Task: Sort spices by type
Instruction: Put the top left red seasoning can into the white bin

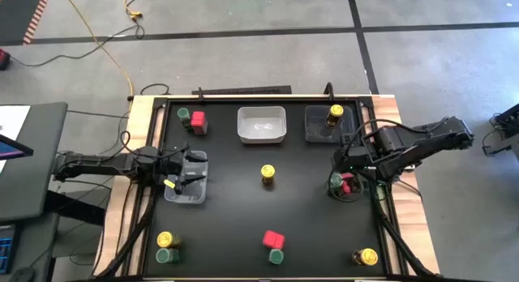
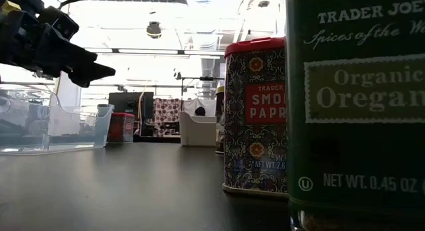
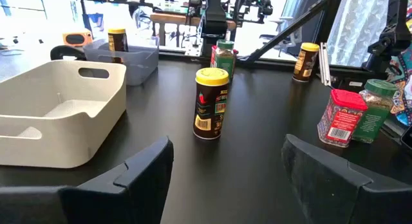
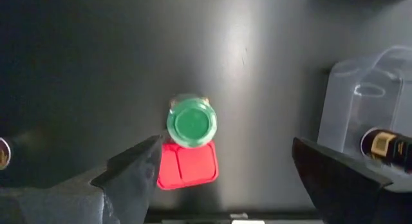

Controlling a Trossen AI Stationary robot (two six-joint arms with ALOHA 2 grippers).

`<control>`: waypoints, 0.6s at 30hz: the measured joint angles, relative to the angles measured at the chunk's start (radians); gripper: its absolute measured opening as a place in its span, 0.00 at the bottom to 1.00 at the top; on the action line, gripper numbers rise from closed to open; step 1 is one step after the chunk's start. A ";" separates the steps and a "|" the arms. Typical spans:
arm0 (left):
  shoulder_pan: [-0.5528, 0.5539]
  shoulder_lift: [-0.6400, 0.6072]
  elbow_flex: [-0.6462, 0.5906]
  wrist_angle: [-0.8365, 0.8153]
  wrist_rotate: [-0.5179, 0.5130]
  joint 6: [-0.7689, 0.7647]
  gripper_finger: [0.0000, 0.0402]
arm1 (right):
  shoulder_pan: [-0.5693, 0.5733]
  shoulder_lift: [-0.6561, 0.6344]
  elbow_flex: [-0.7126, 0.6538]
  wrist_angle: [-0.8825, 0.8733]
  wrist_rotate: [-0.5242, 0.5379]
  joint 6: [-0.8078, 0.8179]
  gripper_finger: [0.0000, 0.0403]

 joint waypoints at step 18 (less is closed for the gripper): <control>0.000 0.000 0.000 0.000 0.000 0.000 0.69 | -0.007 0.000 -0.176 0.185 0.005 -0.100 0.93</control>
